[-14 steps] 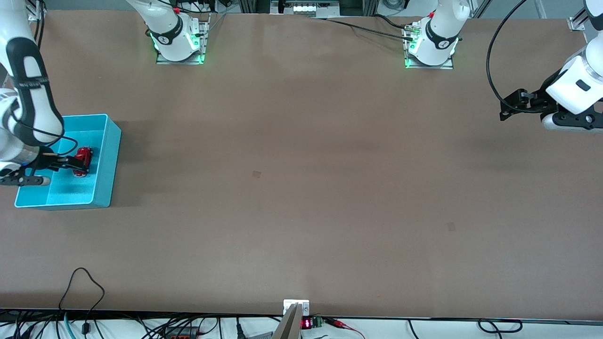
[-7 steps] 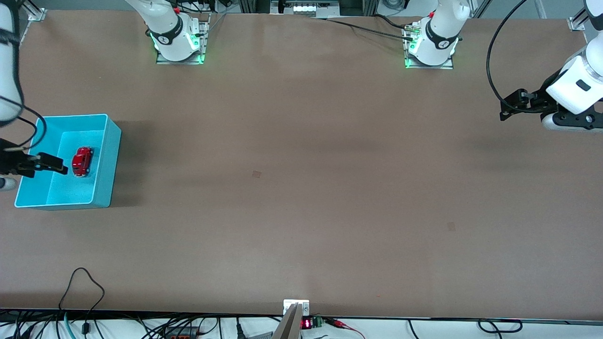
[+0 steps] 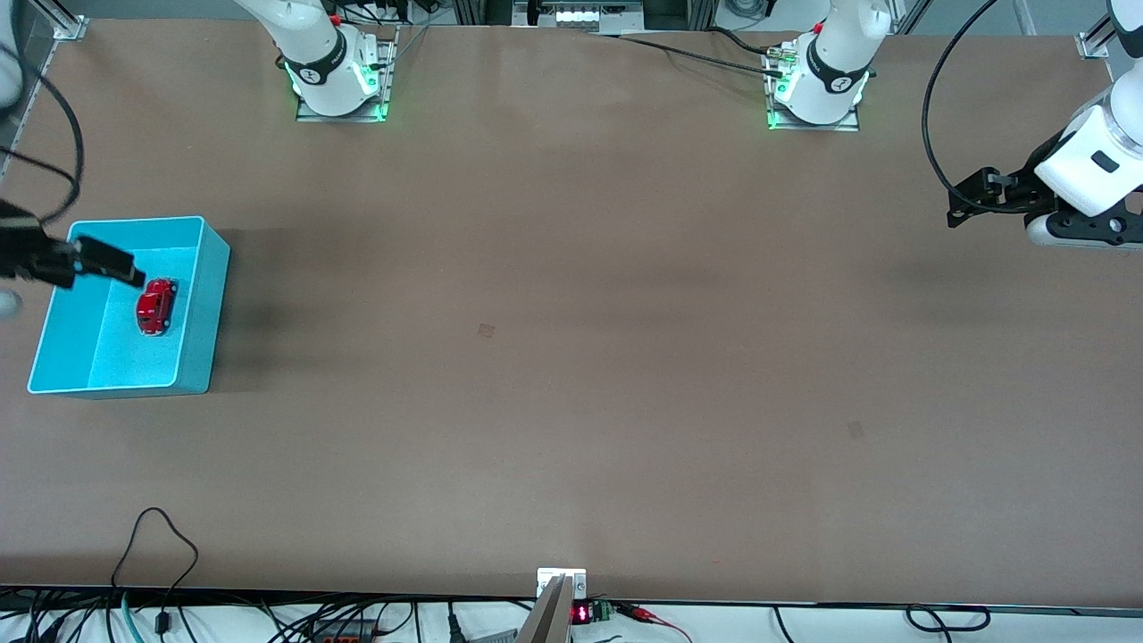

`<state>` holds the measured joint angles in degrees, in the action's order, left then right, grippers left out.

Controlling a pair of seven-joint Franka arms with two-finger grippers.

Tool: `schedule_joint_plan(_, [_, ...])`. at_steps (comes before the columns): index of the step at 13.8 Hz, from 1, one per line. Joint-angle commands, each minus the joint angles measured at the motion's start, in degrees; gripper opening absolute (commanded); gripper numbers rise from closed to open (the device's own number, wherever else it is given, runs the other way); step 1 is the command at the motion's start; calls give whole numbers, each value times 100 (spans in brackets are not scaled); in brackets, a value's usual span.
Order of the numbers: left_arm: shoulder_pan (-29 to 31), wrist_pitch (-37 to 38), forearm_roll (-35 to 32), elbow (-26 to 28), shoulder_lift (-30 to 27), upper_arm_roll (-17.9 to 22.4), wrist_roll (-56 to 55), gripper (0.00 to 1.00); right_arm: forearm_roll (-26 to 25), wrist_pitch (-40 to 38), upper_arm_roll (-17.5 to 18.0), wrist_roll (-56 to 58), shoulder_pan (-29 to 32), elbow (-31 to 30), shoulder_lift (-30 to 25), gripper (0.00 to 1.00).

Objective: Wind red beetle toy and store in blue box

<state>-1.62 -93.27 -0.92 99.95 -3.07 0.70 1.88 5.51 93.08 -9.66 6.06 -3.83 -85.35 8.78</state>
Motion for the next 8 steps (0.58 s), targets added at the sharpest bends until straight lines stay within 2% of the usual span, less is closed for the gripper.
schedule_joint_plan(1, [4,151,48,-195,96,36,173,100,-58,-176,332,-35,417,-70,-254,100])
schedule_joint_plan(4, [4,151,48,-195,96,36,164,100,-699,-790,464,-472,173,-288,-507,100])
schedule_joint_plan(8, [4,151,48,-195,96,36,172,100,-709,-38,473,-553,145,-1525,-1315,100])
